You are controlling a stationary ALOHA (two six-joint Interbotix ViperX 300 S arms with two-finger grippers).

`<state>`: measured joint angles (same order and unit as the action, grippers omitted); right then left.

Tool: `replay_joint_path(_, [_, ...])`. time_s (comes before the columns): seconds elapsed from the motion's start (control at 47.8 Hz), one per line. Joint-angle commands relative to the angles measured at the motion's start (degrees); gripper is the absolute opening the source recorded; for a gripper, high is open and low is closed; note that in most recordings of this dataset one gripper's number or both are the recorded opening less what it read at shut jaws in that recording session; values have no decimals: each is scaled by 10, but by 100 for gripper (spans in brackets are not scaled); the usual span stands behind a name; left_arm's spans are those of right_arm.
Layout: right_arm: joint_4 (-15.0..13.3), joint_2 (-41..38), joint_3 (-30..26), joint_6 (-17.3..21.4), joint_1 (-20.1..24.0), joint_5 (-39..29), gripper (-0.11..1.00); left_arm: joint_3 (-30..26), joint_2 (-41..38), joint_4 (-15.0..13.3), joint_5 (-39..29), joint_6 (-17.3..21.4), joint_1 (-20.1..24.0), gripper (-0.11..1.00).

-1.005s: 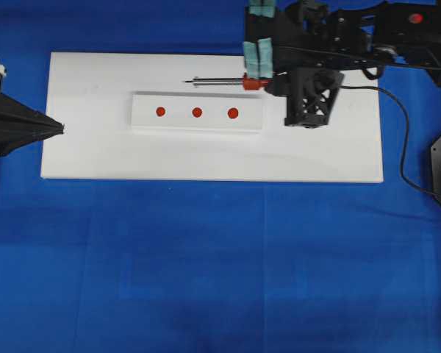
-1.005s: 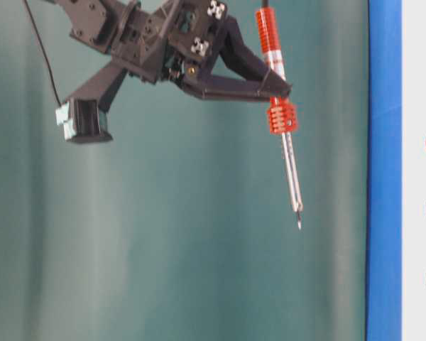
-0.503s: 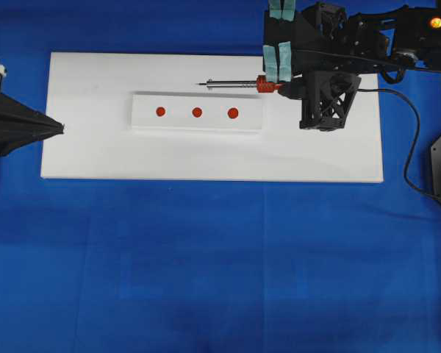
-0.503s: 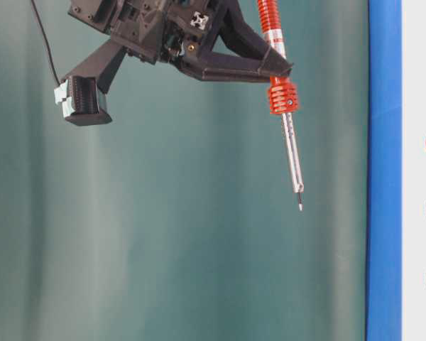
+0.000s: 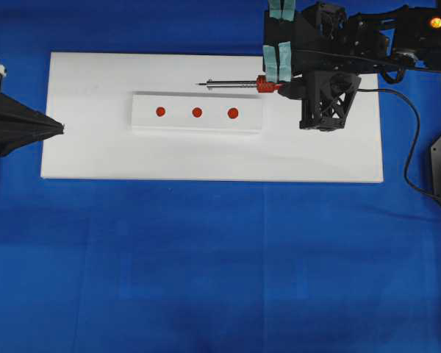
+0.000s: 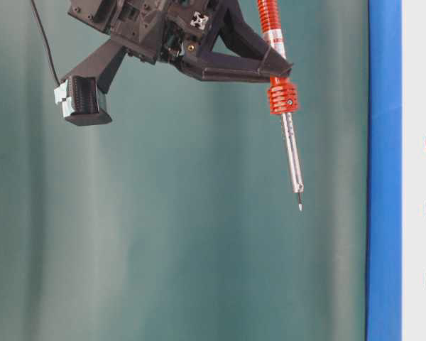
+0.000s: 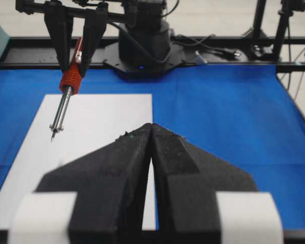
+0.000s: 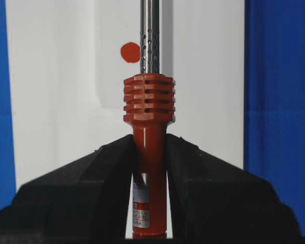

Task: Touch the tip of the soldering iron to the mark.
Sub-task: 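Lower the iron tip onto the middle red dot, then hold the iron tip against the middle red dot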

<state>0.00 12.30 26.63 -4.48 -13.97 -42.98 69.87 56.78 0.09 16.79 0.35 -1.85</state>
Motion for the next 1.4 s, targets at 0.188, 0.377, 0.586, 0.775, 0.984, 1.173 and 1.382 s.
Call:
replay_joint_path(0.188, [0, 1, -4, 1, 0, 4, 6, -7, -3, 1, 5, -1, 1, 0])
replay_joint_path(0.377, [-1, -28, -4, 1, 0, 5, 6, -6, -3, 1, 6, -1, 1, 0])
replay_joint_path(0.586, [-1, -69, -4, 1, 0, 18, 6, -6, -3, 1, 5, -1, 1, 0])
replay_joint_path(0.775, [-1, -101, 4, 1, 0, 35, 6, -6, -3, 1, 4, 0, 1, 0])
replay_joint_path(0.984, [-1, -123, 12, 1, 0, 59, 6, -6, -3, 1, 3, 1, 1, 0])
replay_joint_path(1.173, [-1, -134, 12, 0, 0, 63, 6, -6, -3, 1, 3, 1, 1, 0])
replay_joint_path(1.382, [-1, -136, 12, 0, -1, 64, 6, -6, -3, 1, 3, 2, 1, 0])
